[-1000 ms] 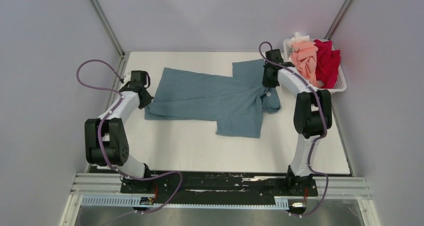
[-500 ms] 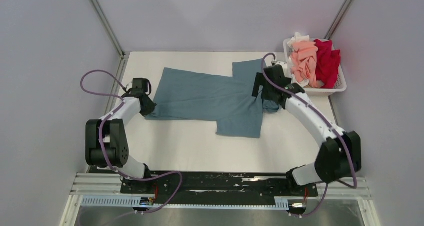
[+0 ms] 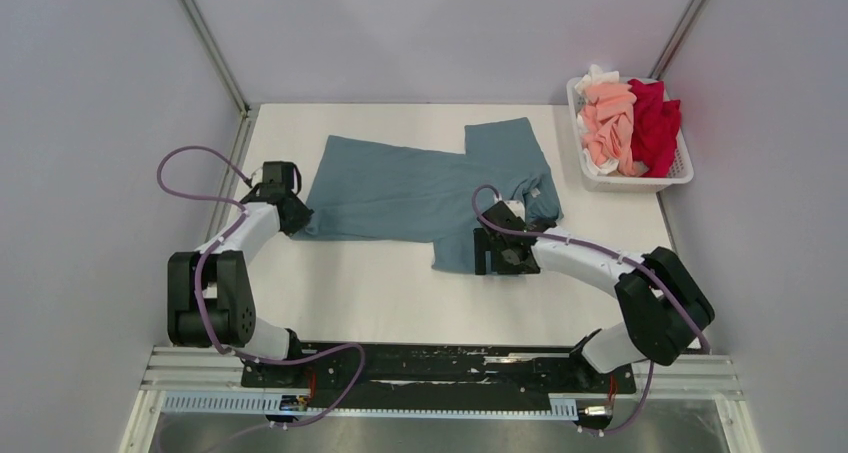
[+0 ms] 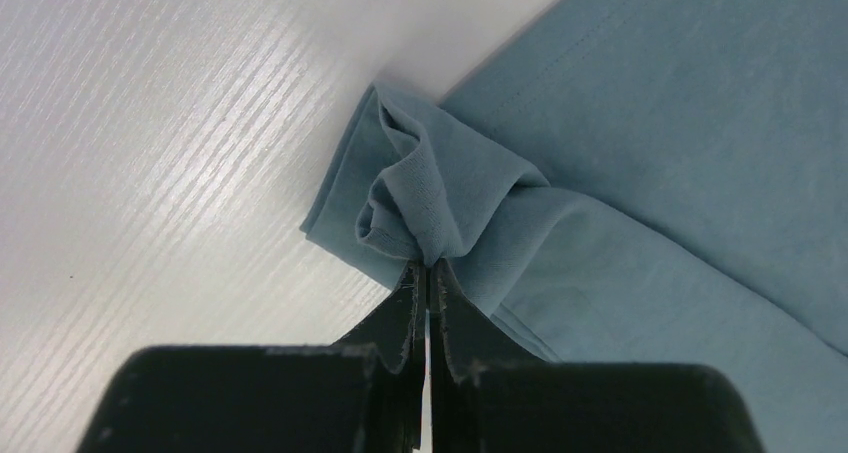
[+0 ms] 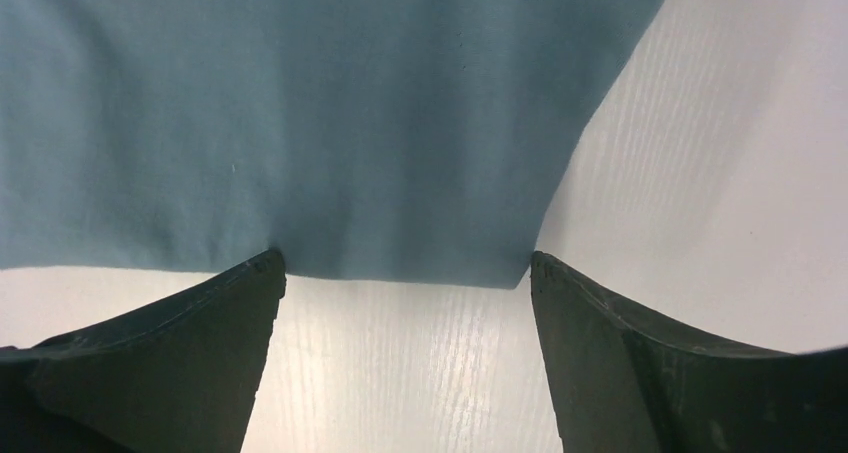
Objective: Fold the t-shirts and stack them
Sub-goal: Flatten out the tshirt
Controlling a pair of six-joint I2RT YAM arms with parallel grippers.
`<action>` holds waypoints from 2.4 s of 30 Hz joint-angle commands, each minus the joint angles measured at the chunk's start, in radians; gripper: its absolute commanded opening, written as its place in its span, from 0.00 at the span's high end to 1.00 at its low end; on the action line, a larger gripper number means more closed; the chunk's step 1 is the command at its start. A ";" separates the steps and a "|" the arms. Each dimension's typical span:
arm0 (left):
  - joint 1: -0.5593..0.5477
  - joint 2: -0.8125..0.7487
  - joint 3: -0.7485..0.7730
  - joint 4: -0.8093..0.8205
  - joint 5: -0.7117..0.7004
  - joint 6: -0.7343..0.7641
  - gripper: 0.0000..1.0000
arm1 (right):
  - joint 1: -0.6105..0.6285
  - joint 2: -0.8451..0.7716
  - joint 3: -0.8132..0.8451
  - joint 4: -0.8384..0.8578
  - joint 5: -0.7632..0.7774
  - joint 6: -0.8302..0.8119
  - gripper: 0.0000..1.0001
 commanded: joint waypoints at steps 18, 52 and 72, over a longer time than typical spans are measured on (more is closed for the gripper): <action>0.005 -0.155 -0.015 -0.008 -0.054 -0.028 1.00 | -0.048 -0.111 -0.064 0.208 -0.040 -0.027 1.00; 0.006 -0.739 0.877 -0.218 0.111 0.097 1.00 | -0.047 -0.624 0.902 0.166 -0.205 -0.441 1.00; 0.006 -0.802 0.914 -0.236 0.143 0.089 1.00 | -0.047 -0.487 1.159 0.195 -0.052 -0.651 1.00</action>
